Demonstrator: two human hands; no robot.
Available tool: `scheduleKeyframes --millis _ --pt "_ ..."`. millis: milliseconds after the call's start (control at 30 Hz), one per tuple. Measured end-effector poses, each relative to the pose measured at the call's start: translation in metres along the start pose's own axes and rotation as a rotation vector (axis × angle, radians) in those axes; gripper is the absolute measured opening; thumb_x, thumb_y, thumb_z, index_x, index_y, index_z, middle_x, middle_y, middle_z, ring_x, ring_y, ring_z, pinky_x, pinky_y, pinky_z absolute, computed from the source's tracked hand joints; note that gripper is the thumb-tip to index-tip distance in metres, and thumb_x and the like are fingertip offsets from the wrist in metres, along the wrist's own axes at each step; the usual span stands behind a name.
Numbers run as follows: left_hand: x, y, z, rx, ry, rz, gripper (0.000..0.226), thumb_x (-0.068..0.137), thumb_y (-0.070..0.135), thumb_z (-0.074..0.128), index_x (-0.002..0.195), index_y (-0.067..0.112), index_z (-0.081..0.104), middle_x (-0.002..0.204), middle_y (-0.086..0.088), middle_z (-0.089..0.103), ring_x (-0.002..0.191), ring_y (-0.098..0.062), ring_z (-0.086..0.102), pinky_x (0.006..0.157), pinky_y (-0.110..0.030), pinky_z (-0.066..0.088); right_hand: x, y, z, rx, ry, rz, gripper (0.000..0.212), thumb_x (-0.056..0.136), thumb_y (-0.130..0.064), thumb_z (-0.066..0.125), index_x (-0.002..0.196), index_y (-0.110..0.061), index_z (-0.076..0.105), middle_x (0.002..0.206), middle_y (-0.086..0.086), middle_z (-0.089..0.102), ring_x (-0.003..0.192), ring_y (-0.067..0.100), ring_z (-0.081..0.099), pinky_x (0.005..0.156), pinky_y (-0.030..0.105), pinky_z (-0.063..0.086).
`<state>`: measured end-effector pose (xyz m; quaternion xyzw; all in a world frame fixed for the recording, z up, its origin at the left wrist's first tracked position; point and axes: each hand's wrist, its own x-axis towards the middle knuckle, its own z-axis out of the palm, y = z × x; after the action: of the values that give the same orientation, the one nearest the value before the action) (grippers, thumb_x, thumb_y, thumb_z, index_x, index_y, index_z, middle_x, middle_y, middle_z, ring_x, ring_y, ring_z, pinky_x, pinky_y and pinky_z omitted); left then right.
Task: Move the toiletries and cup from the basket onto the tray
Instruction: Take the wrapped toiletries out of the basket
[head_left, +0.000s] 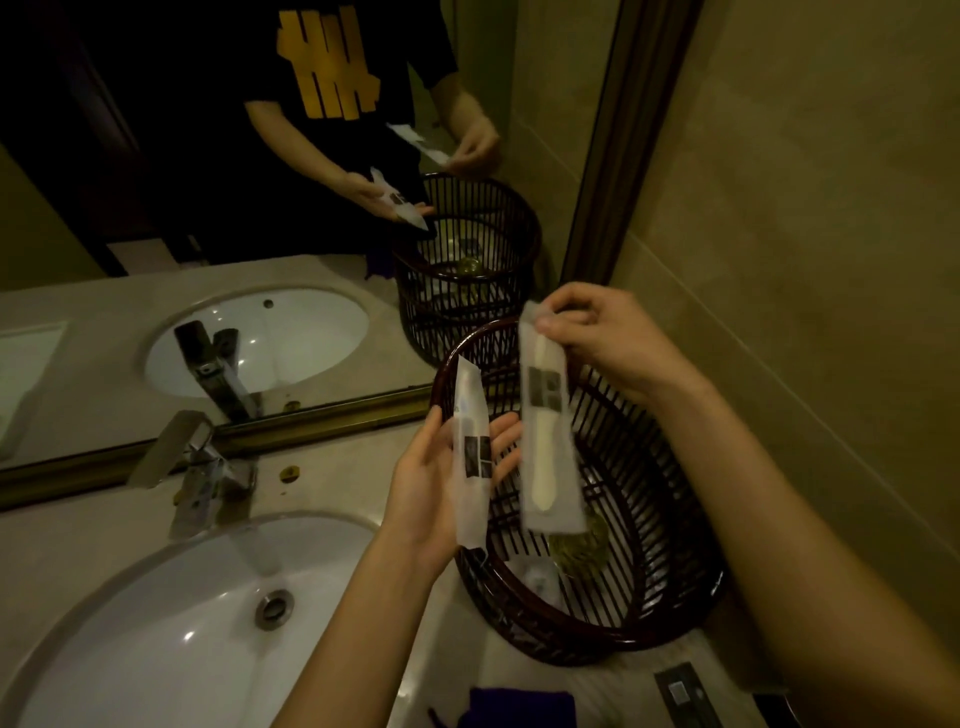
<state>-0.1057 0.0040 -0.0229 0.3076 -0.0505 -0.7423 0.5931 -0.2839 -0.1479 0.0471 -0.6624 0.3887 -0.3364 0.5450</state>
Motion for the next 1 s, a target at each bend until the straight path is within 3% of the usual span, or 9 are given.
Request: scheduleKeyframes --millis 133,200,267,433,633,700,800,900,1000 --pt "0.001 0.001 0.000 0.042 -0.002 0.002 0.076 0.089 0.063 0.054 0.134 0.003 0.066 0.138 -0.030 0.064 0.133 -0.042 0.056 0.121 -0.058 0.032 0.000 0.004 0.053 -0.154 -0.061 -0.082 0.005 0.093 -0.016 0.072 0.096 -0.018 0.070 0.083 -0.001 0.077 0.082 0.009 0.076 0.063 0.020 0.059" --pt "0.002 0.005 0.001 -0.013 0.006 -0.006 0.080 0.081 0.062 0.062 0.133 0.001 0.066 0.134 -0.030 0.066 0.129 -0.044 0.061 0.115 -0.058 0.041 0.003 0.006 0.071 -0.241 -0.044 -0.135 0.005 0.093 -0.017 0.073 0.097 -0.016 0.070 0.083 0.001 0.075 0.079 0.009 0.076 0.064 0.020 0.060" --pt "0.002 0.008 0.003 -0.012 -0.037 -0.018 0.071 0.082 0.054 0.063 0.133 0.003 0.064 0.122 -0.026 0.073 0.114 -0.039 0.071 0.105 -0.054 0.051 0.006 0.007 0.084 -0.289 0.016 -0.176 0.007 0.092 -0.019 0.074 0.096 -0.015 0.070 0.079 -0.002 0.073 0.077 0.009 0.074 0.063 0.017 0.058" --pt "-0.001 0.001 0.005 0.004 -0.008 -0.024 0.066 0.079 -0.001 0.052 0.145 -0.001 0.051 0.118 -0.027 0.071 0.115 -0.038 0.066 0.113 -0.058 0.041 0.011 0.018 0.096 -0.371 0.062 -0.212 0.009 0.091 -0.023 0.074 0.097 -0.018 0.069 0.084 -0.004 0.074 0.082 0.002 0.071 0.073 0.019 0.060" --pt "-0.001 -0.002 0.003 -0.074 -0.053 -0.046 0.079 0.074 -0.002 0.032 0.152 -0.004 0.036 0.144 -0.033 0.057 0.138 -0.043 0.052 0.123 -0.054 0.029 0.014 0.044 0.057 -0.320 0.251 -0.189 0.011 0.097 -0.031 0.066 0.103 -0.022 0.068 0.098 -0.011 0.070 0.092 -0.005 0.065 0.075 0.007 0.050" --pt "-0.001 0.000 0.004 -0.071 -0.065 -0.052 0.077 0.075 -0.002 0.032 0.152 -0.005 0.036 0.145 -0.032 0.056 0.138 -0.042 0.052 0.123 -0.053 0.029 0.009 0.066 0.041 -0.444 0.279 -0.076 0.007 0.097 -0.024 0.066 0.102 -0.020 0.069 0.097 -0.007 0.071 0.090 0.001 0.066 0.075 0.013 0.051" --pt "-0.001 0.000 0.007 -0.078 -0.070 -0.047 0.075 0.077 -0.001 0.033 0.151 -0.008 0.036 0.145 -0.033 0.056 0.136 -0.041 0.054 0.120 -0.053 0.033 -0.003 0.110 0.041 -0.896 -0.135 0.167 0.010 0.094 -0.021 0.068 0.103 -0.018 0.069 0.099 -0.001 0.069 0.098 0.020 0.069 0.083 0.033 0.056" --pt "-0.002 0.000 0.008 -0.069 -0.051 -0.047 0.074 0.079 0.000 0.033 0.152 -0.006 0.036 0.146 -0.032 0.056 0.135 -0.042 0.055 0.113 -0.054 0.039 -0.026 0.148 0.064 -1.209 -0.734 0.346 0.035 0.089 -0.033 0.074 0.121 -0.021 0.065 0.117 0.001 0.062 0.106 0.024 0.061 0.080 0.033 0.050" --pt "-0.003 0.000 0.008 -0.049 -0.051 -0.038 0.073 0.080 0.000 0.034 0.153 -0.005 0.036 0.145 -0.032 0.057 0.136 -0.043 0.054 0.115 -0.054 0.038 -0.037 0.176 0.082 -1.479 -1.049 0.380 0.050 0.084 -0.042 0.078 0.126 -0.022 0.060 0.130 0.005 0.062 0.111 0.027 0.062 0.094 0.042 0.051"
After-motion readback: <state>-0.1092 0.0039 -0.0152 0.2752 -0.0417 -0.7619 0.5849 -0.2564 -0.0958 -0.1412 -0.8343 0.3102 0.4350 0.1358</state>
